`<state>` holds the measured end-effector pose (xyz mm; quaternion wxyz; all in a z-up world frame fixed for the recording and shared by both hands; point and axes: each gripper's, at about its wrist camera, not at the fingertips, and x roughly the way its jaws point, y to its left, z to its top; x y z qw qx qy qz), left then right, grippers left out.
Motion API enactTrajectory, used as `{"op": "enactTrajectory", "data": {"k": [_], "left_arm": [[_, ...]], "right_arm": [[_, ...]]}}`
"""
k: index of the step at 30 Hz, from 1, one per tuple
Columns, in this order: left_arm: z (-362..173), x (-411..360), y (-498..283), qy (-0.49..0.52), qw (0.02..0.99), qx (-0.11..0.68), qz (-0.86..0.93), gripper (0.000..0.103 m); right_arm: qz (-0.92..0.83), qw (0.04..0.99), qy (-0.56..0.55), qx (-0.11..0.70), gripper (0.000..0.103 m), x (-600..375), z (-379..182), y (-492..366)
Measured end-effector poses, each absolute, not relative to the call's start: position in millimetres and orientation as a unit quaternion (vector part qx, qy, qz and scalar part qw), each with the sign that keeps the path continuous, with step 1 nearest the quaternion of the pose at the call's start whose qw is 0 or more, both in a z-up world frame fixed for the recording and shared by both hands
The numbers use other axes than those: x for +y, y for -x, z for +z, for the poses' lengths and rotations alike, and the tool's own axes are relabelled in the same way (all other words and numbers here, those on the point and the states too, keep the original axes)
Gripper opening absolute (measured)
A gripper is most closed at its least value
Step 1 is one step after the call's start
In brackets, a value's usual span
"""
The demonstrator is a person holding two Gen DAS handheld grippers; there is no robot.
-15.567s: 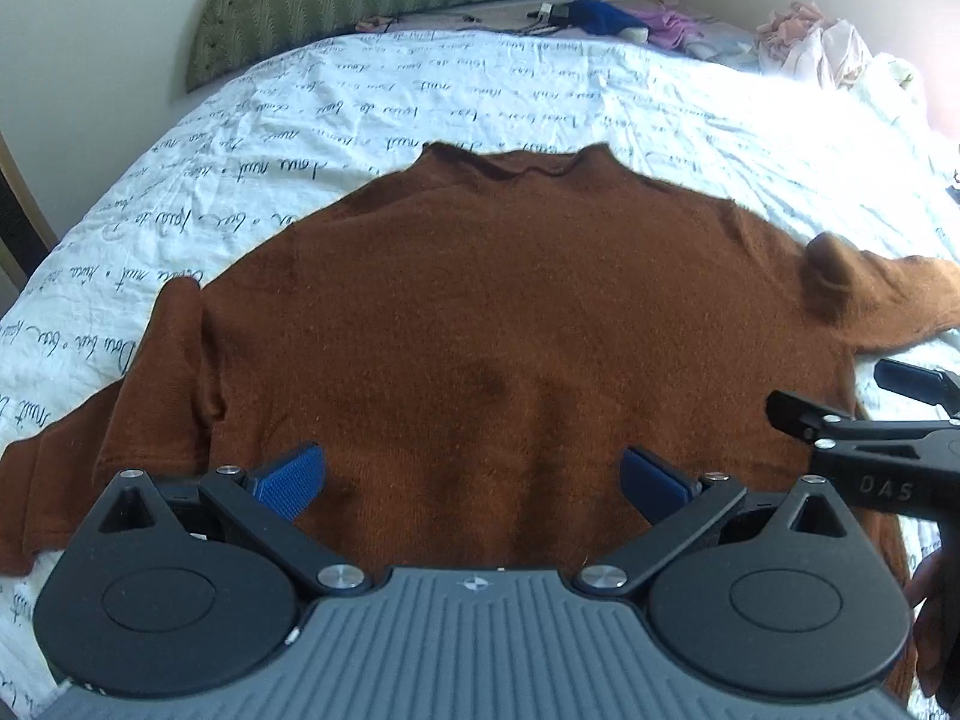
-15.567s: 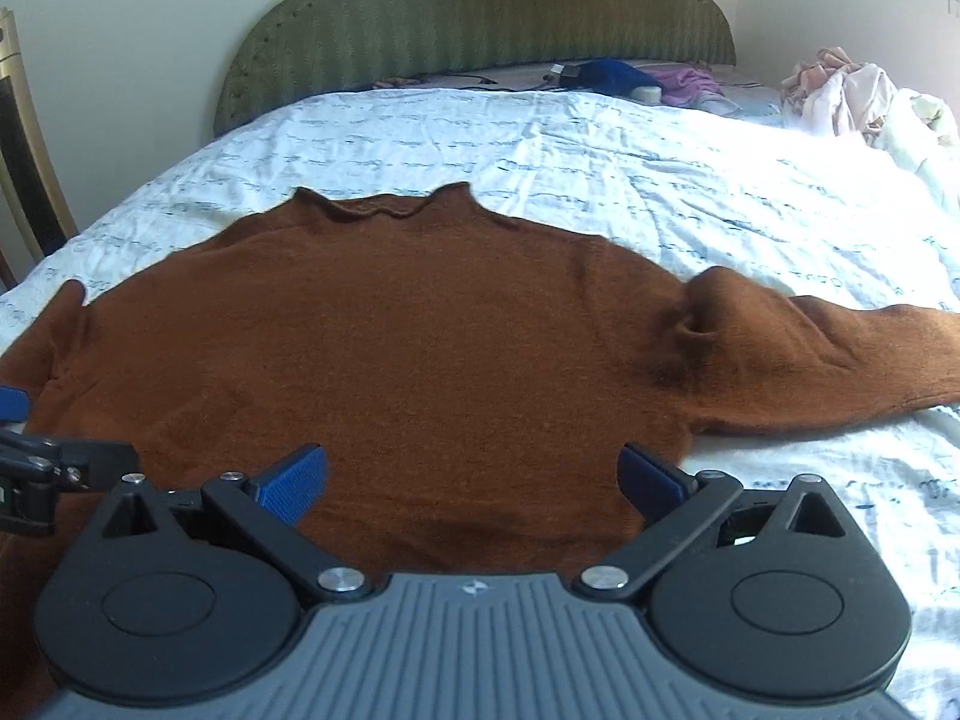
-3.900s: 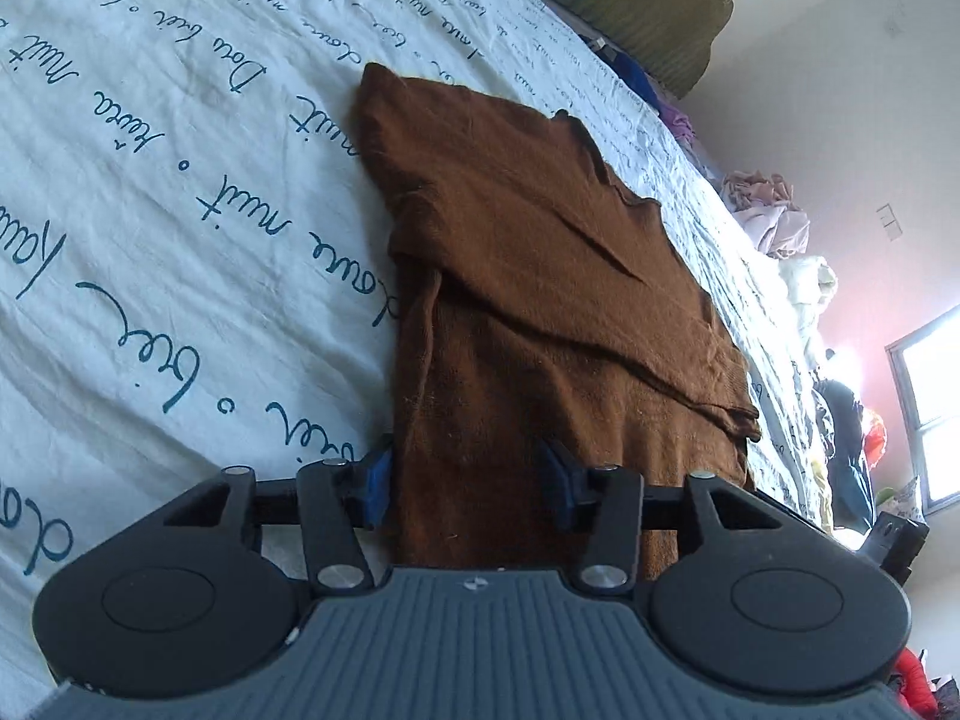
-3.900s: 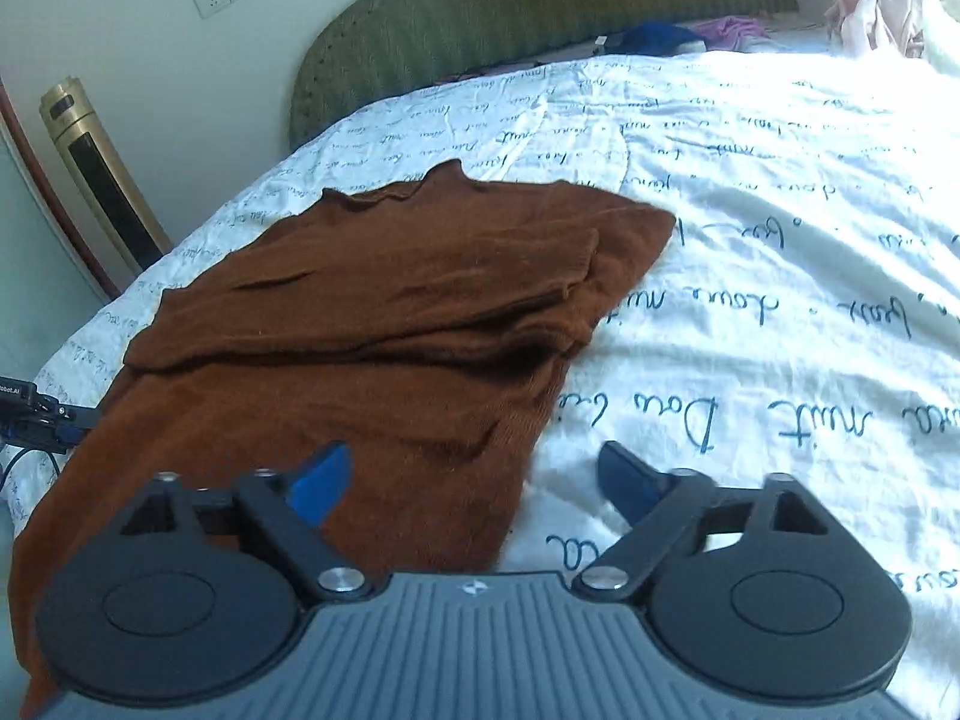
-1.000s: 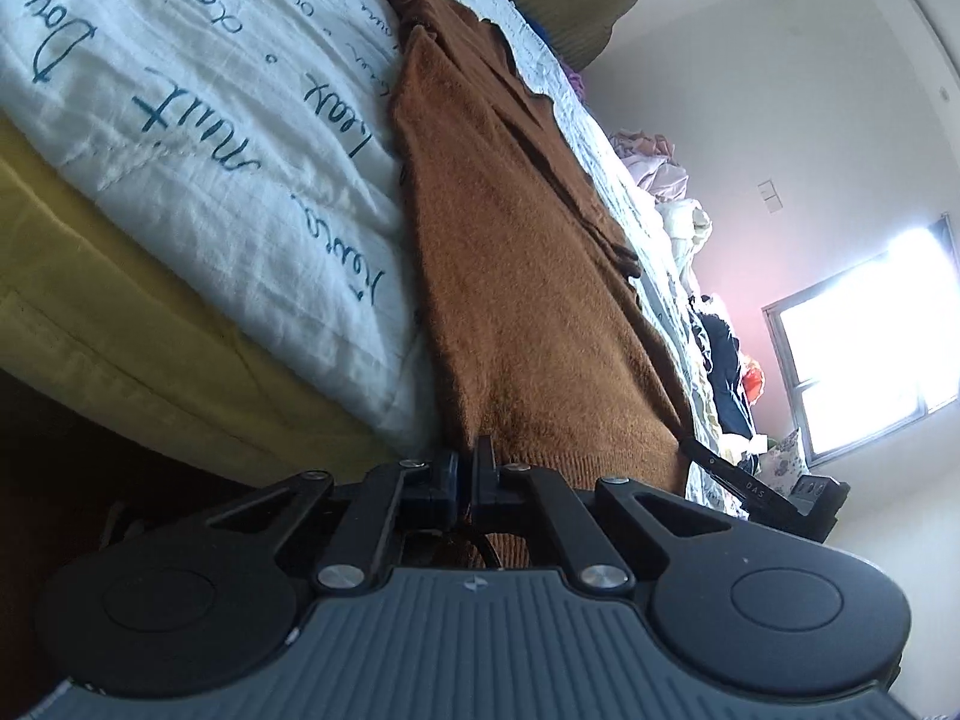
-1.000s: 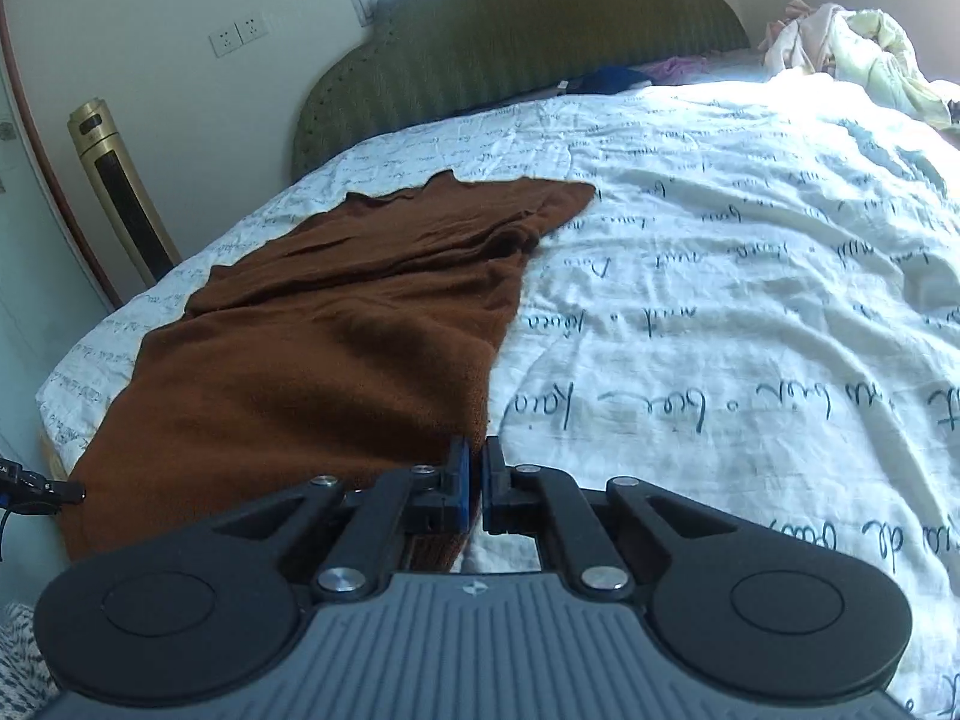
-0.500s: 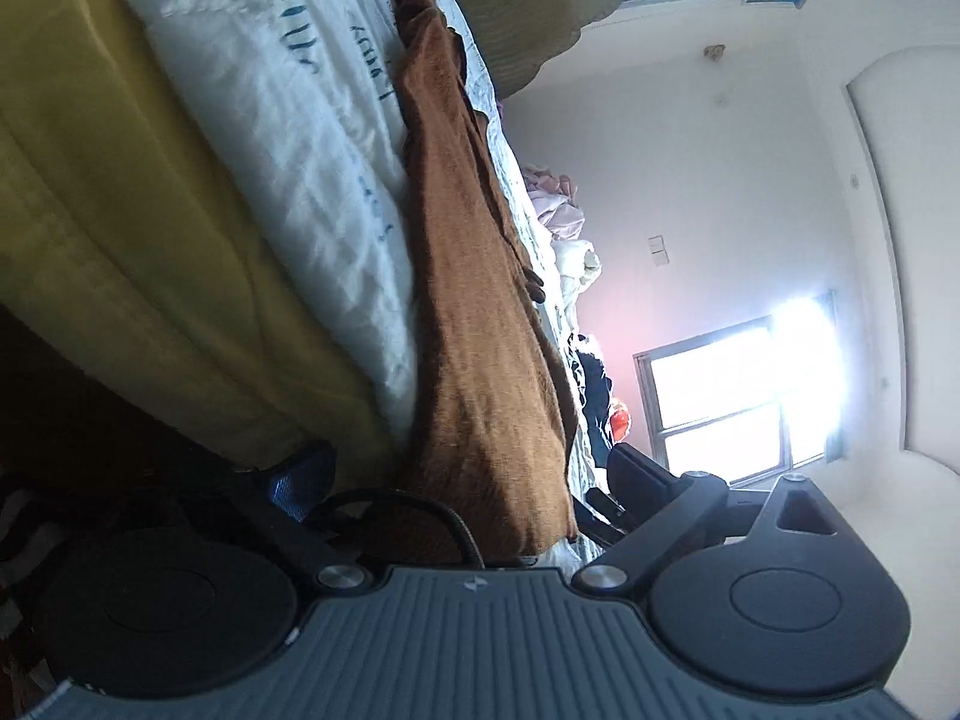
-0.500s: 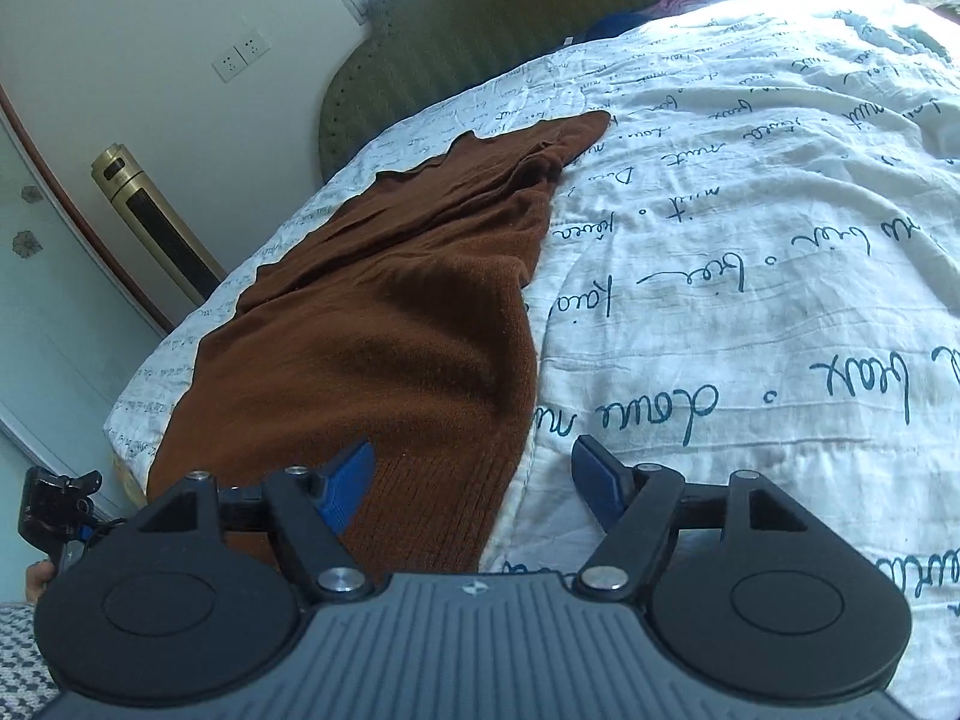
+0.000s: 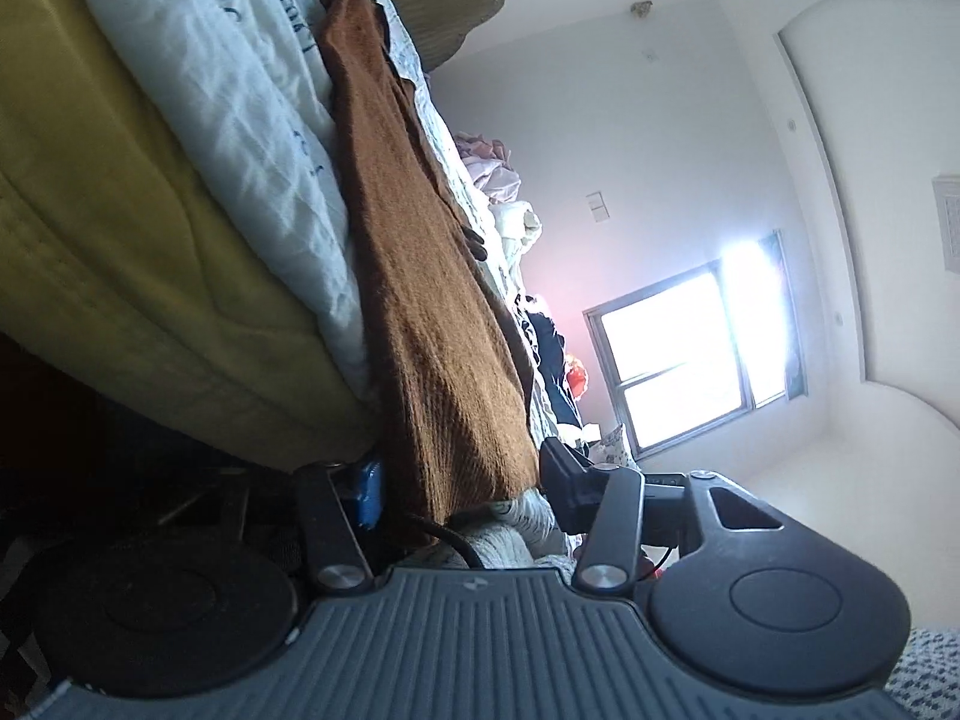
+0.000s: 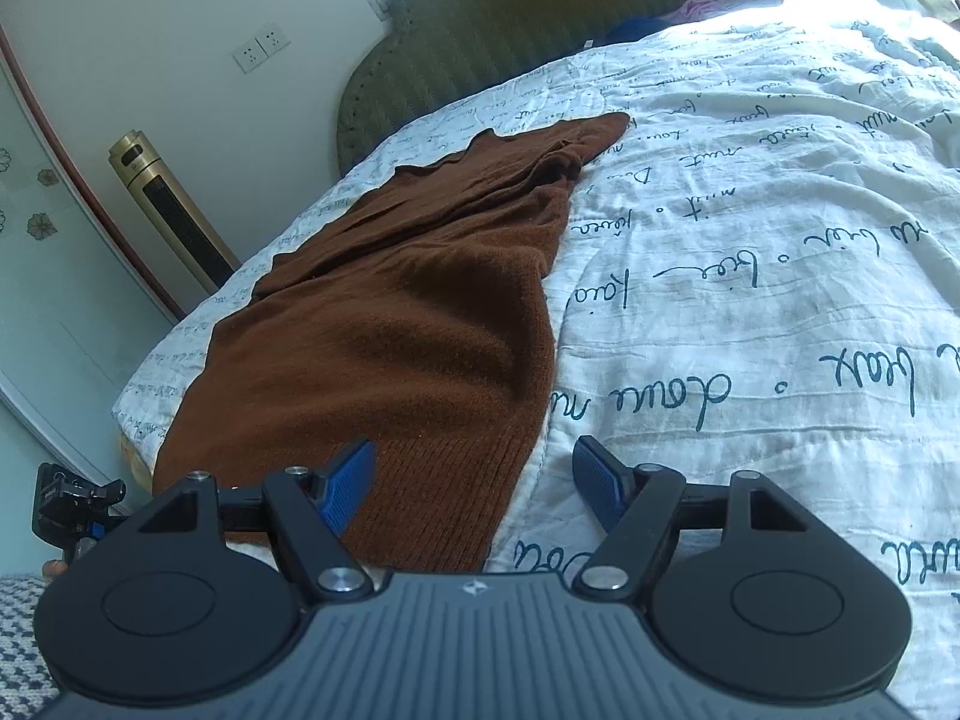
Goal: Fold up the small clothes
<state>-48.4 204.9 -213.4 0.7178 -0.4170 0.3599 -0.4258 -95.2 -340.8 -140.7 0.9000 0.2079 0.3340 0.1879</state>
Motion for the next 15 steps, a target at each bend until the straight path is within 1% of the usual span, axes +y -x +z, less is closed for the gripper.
{"op": "enactTrajectory", "data": {"k": [1,2,4,7,12,15], "left_arm": [[-211,203,49,0.411,0.721,0.358,-0.428,0.029],[-209,201,51,0.403,0.725,0.36,-0.428,0.023],[-206,193,51,0.385,0.73,0.367,-0.429,0.004],[-203,186,50,0.374,0.735,0.376,-0.422,0.004],[-193,179,50,0.351,0.757,0.373,-0.405,0.004],[-187,177,52,0.338,0.766,0.373,-0.4,0.003]], "right_arm": [[0.189,0.9,-0.206,0.333,0.073,-341,-141,96],[0.192,0.902,-0.201,0.331,0.073,-340,-141,97],[0.19,0.904,-0.194,0.33,0.072,-339,-141,99],[0.187,0.905,-0.193,0.331,0.072,-337,-142,101],[0.187,0.891,-0.246,0.331,0.072,-351,-145,97],[0.187,0.894,-0.239,0.329,0.072,-352,-144,100]]}}
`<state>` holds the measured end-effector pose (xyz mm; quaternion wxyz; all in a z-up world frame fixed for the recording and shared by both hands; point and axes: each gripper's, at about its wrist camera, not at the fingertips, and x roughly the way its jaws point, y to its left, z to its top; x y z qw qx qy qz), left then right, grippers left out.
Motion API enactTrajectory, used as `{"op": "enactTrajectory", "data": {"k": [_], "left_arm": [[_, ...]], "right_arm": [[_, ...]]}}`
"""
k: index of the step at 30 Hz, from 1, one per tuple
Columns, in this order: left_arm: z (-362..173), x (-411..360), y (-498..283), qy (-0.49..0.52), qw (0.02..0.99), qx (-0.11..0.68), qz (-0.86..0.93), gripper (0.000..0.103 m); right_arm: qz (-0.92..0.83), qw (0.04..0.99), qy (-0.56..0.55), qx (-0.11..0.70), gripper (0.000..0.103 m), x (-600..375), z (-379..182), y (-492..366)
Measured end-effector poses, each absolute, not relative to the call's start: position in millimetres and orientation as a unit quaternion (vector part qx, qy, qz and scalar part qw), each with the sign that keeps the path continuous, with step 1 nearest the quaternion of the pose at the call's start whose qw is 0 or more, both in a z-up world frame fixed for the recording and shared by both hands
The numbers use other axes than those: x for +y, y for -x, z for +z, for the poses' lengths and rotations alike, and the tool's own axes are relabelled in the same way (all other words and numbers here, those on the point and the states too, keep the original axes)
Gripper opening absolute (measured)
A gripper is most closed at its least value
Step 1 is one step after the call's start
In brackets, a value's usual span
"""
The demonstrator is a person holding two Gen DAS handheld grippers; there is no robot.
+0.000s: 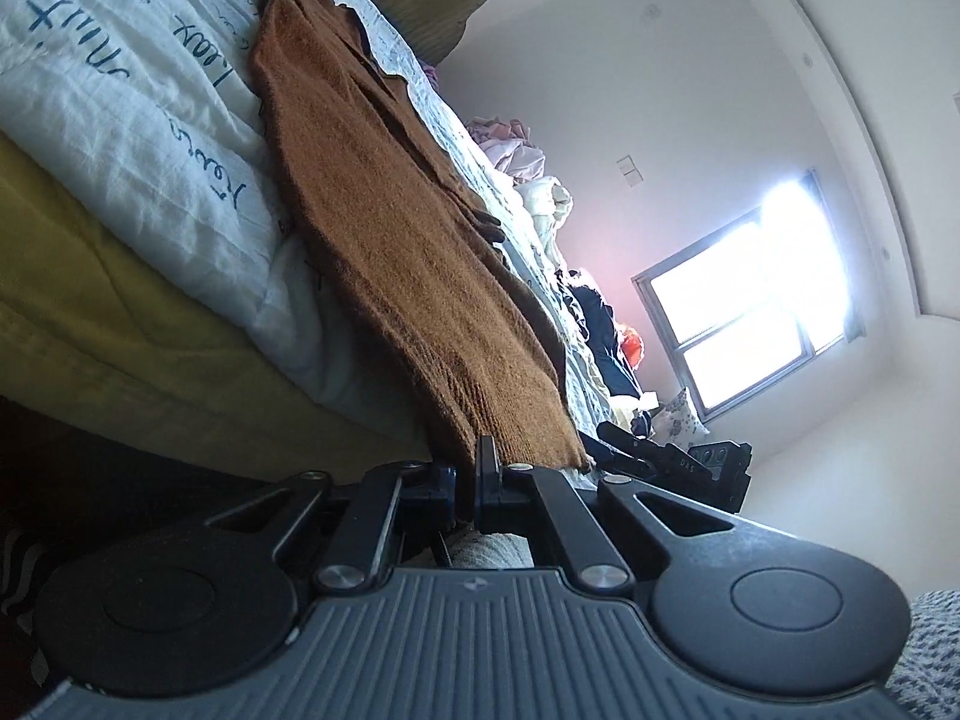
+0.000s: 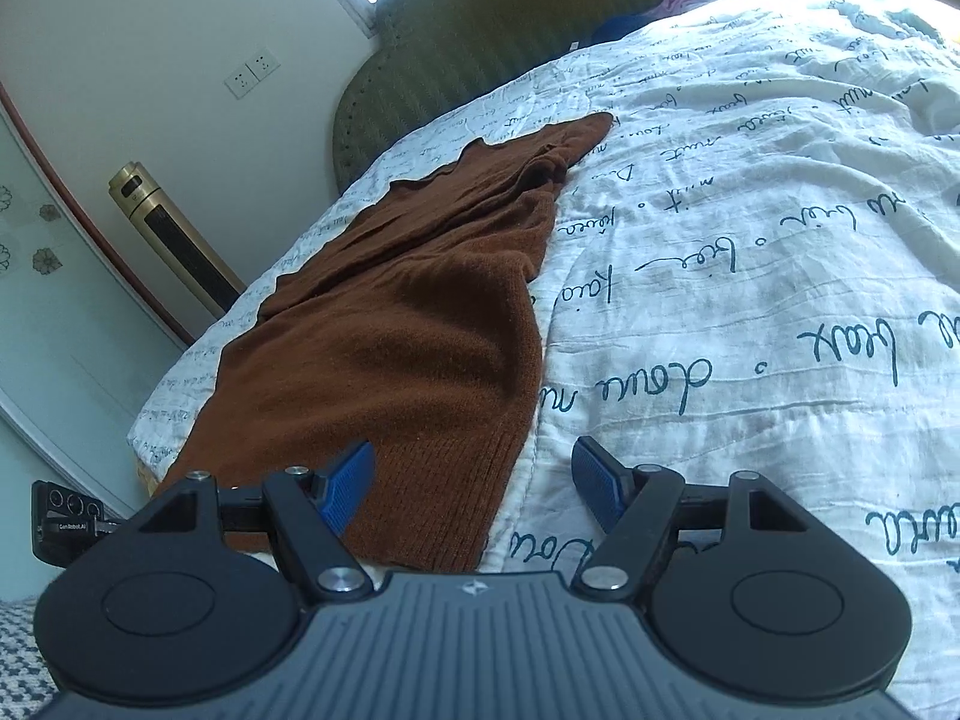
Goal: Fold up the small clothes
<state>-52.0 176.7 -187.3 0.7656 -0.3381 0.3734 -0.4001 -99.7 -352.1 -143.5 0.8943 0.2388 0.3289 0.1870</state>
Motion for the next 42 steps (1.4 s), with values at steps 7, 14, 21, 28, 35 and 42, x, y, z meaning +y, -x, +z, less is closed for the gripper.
{"op": "enactTrajectory", "data": {"k": [7,14,21,28,35,42], "left_arm": [[-193,181,47,0.341,0.766,0.384,-0.387,0.004],[-191,187,48,0.354,0.769,0.382,-0.37,0.003],[-164,195,58,0.351,0.784,0.356,-0.368,0.003],[-128,201,59,0.346,0.8,0.316,-0.375,0.003],[-103,207,37,0.379,0.804,0.285,-0.358,0.003],[-61,217,19,0.408,0.811,0.241,-0.343,0.003]], "right_arm": [[0.193,0.894,-0.225,0.335,0.055,-341,-148,102],[0.188,0.893,-0.216,0.346,0.006,-332,-154,106],[0.179,0.908,-0.192,0.326,0.005,-324,-133,117],[0.179,0.924,-0.18,0.285,0.005,-321,-98,125],[0.18,0.937,-0.193,0.23,0.005,-335,-64,96],[0.201,0.921,-0.272,0.195,0.005,-355,-40,49]]}}
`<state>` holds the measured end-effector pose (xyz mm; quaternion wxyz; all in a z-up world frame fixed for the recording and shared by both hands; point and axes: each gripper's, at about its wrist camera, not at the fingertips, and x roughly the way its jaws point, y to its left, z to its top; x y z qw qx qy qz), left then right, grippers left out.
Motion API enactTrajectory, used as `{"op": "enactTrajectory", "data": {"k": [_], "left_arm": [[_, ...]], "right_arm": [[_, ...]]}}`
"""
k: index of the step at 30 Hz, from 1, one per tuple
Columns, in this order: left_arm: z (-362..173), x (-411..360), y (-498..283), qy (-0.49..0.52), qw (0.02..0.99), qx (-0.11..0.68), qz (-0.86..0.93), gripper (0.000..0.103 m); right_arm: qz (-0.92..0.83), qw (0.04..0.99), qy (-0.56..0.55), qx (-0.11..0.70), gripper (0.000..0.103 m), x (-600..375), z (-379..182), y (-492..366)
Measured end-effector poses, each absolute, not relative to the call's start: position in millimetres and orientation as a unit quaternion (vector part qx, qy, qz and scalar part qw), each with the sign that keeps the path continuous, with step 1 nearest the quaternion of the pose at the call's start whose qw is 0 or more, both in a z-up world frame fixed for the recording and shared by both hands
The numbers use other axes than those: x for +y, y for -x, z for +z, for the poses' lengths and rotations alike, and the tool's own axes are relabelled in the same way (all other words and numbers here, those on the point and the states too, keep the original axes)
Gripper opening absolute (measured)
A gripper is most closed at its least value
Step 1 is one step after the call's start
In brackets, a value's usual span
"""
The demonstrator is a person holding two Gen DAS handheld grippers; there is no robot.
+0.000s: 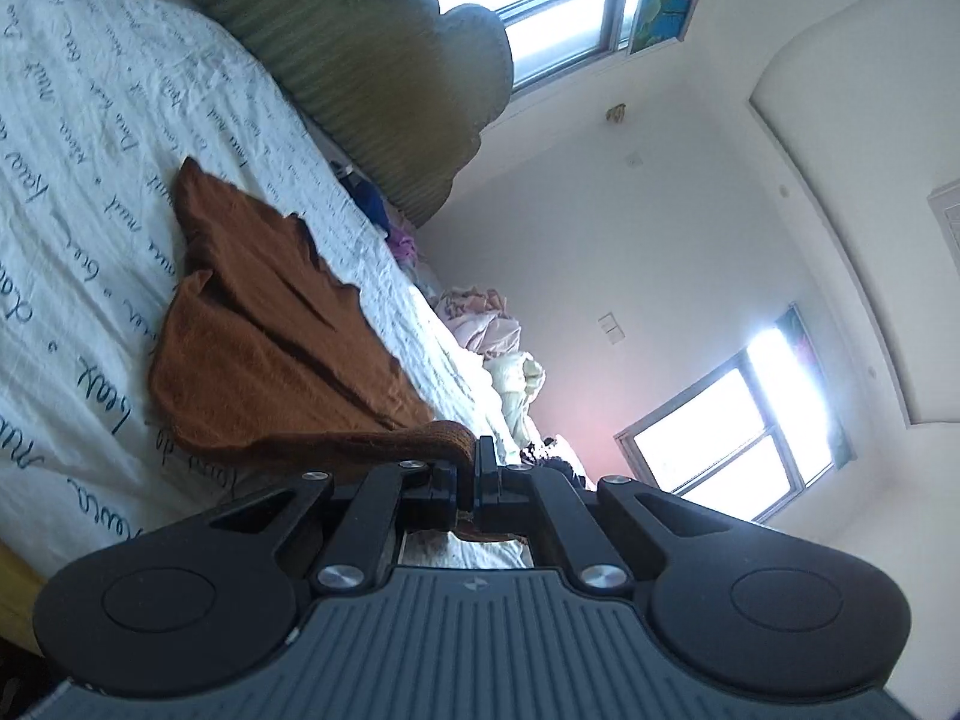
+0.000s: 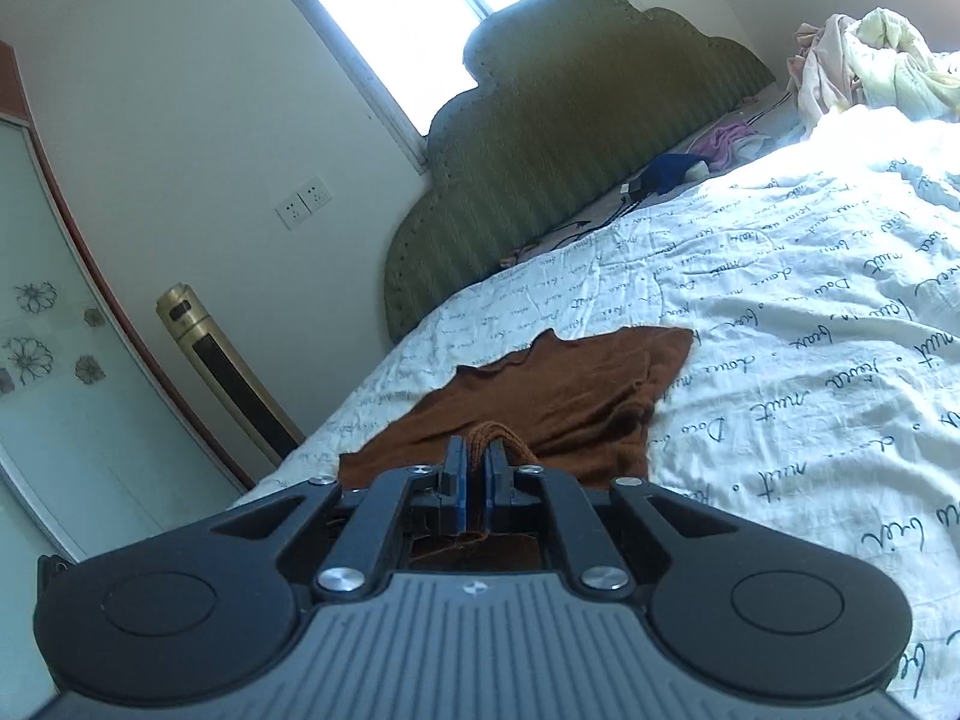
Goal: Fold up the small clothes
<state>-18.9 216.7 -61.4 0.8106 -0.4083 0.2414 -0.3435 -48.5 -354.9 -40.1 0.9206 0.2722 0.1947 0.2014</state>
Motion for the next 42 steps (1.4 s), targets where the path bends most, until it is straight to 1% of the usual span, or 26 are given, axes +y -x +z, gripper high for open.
{"op": "enactTrajectory", "data": {"k": [3,6,10,15,18,20,24,27,29,35,42], "left_arm": [[-44,219,31,0.401,0.815,0.231,-0.349,0.003],[-39,215,47,0.381,0.819,0.246,-0.351,0.003],[-60,208,63,0.374,0.811,0.28,-0.351,0.003],[-89,203,67,0.384,0.799,0.317,-0.337,0.003],[-90,205,68,0.387,0.8,0.315,-0.334,0.003],[-82,205,63,0.385,0.804,0.302,-0.336,0.003],[-71,208,23,0.402,0.805,0.293,-0.323,0.003],[-71,211,-25,0.416,0.805,0.292,-0.305,0.003],[-72,211,-60,0.419,0.804,0.306,-0.292,0.003],[-80,211,-159,0.433,0.797,0.342,-0.246,0.003],[-94,207,-239,0.446,0.785,0.378,-0.205,0.003]], "right_arm": [[0.222,0.922,-0.264,0.176,0.005,-346,-24,71],[0.229,0.924,-0.255,0.168,0.005,-338,-20,99],[0.218,0.921,-0.264,0.186,0.005,-342,-34,111],[0.189,0.914,-0.285,0.217,0.005,-357,-59,87],[0.186,0.911,-0.292,0.225,0.005,-361,-68,84],[0.191,0.911,-0.291,0.22,0.005,-359,-68,88],[0.206,0.913,-0.285,0.208,0.005,-359,-56,66],[0.216,0.906,-0.29,0.221,0.005,-365,-51,17],[0.217,0.9,-0.291,0.24,0.005,-369,-53,-21],[0.208,0.867,-0.326,0.314,0.005,-378,-87,-143],[0.194,0.839,-0.358,0.361,0.005,-382,-118,-227]]}}
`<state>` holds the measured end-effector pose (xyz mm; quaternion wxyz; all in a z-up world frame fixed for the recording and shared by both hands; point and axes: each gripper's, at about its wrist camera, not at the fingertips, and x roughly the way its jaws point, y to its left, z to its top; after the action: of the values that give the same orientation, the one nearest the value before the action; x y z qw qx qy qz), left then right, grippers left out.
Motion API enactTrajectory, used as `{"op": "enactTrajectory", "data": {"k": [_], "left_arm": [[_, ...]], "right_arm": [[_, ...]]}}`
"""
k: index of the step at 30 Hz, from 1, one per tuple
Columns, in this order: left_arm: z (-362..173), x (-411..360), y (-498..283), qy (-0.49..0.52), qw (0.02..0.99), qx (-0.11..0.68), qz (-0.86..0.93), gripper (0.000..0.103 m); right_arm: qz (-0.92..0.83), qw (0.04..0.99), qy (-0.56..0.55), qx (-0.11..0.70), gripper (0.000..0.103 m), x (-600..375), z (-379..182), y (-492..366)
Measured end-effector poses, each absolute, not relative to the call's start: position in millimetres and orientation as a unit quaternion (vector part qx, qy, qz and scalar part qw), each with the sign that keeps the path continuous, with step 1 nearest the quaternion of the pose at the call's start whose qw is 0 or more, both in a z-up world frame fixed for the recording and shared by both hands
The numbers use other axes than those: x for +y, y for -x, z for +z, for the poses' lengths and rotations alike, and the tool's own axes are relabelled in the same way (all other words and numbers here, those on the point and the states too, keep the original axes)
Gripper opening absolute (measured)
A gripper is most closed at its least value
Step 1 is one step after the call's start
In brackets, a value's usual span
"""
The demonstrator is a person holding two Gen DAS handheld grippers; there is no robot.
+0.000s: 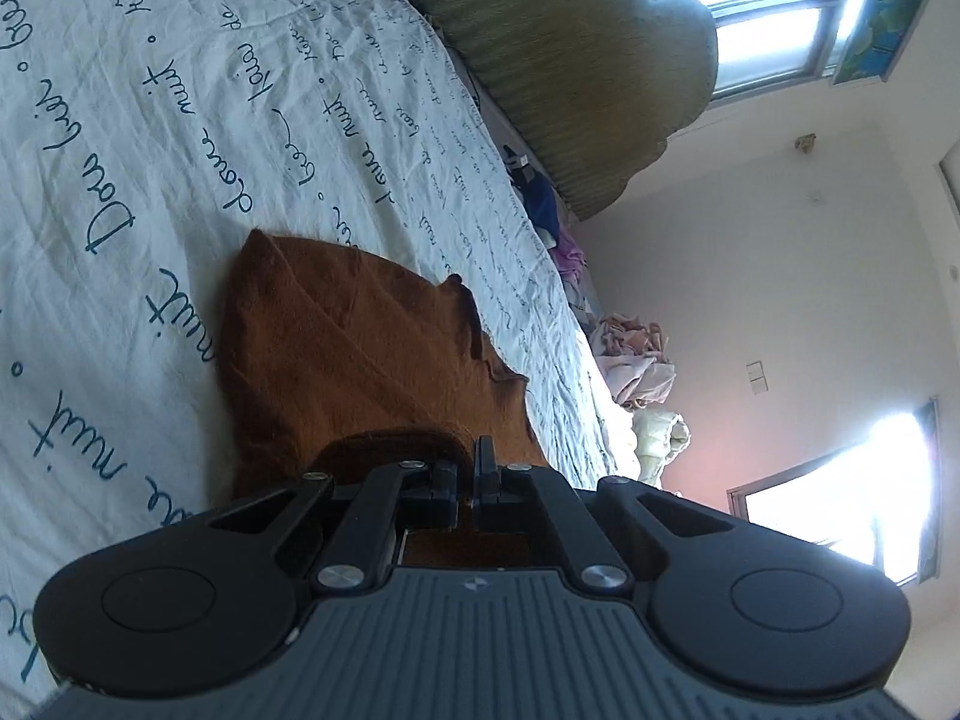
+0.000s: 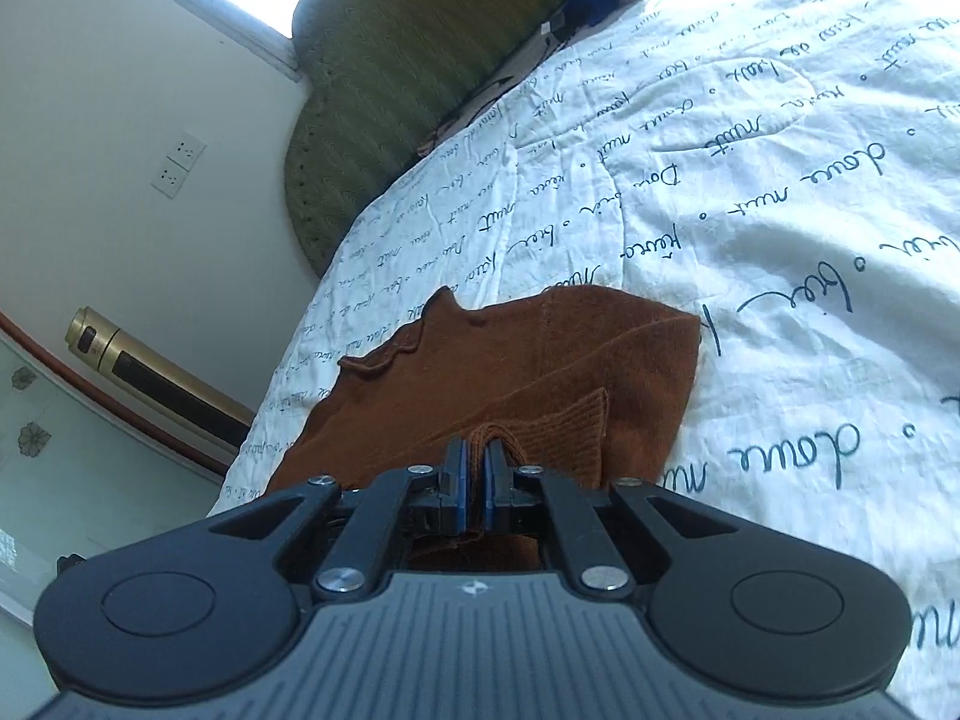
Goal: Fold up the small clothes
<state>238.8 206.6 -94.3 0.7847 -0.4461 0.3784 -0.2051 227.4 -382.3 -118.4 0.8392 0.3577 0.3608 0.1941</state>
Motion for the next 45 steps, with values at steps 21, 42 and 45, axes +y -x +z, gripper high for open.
{"op": "enactTrajectory", "data": {"k": [21,42,45], "left_arm": [[-124,220,-315,0.451,0.771,0.426,-0.147,0.003],[-103,232,-314,0.432,0.781,0.414,-0.181,0.01],[-102,219,-320,0.404,0.781,0.435,-0.195,0.01]], "right_arm": [[0.19,0.803,-0.364,0.431,0.007,-376,-144,-335],[0.243,0.844,-0.165,0.45,0.057,-322,-120,-356],[0.237,0.843,-0.147,0.46,0.014,-316,-124,-361]]}}
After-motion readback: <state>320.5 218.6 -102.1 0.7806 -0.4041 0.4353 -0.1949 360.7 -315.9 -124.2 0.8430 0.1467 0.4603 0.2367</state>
